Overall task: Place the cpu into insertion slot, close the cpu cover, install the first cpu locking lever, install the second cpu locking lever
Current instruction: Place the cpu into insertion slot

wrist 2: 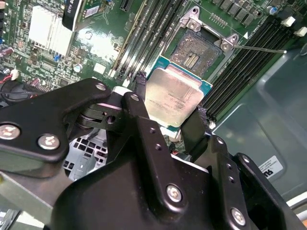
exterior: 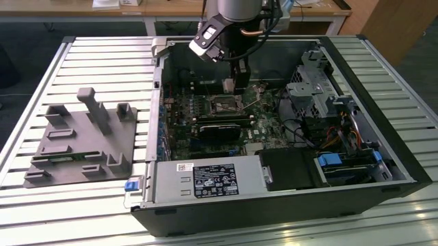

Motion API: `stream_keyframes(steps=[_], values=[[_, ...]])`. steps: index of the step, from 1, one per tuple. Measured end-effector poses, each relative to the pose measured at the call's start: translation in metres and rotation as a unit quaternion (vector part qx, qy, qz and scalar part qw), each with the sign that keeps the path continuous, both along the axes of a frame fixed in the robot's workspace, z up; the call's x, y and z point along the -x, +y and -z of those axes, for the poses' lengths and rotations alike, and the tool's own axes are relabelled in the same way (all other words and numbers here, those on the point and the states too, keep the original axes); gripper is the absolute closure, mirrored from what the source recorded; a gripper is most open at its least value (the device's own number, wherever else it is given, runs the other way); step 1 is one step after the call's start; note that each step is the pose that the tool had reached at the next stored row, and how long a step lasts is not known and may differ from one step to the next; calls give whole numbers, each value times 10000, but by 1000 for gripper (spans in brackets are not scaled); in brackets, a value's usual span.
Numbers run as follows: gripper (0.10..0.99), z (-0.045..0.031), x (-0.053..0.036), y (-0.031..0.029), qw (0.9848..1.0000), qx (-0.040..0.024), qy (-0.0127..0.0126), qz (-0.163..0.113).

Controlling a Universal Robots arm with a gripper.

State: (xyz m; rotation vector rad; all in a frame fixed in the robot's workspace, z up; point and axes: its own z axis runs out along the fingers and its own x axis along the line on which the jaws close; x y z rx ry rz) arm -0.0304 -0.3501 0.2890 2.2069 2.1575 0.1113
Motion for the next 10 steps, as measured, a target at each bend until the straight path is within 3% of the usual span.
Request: stream_keyframes(steps=[10], values=[[545,81,0,0,10000,-20,3,0]])
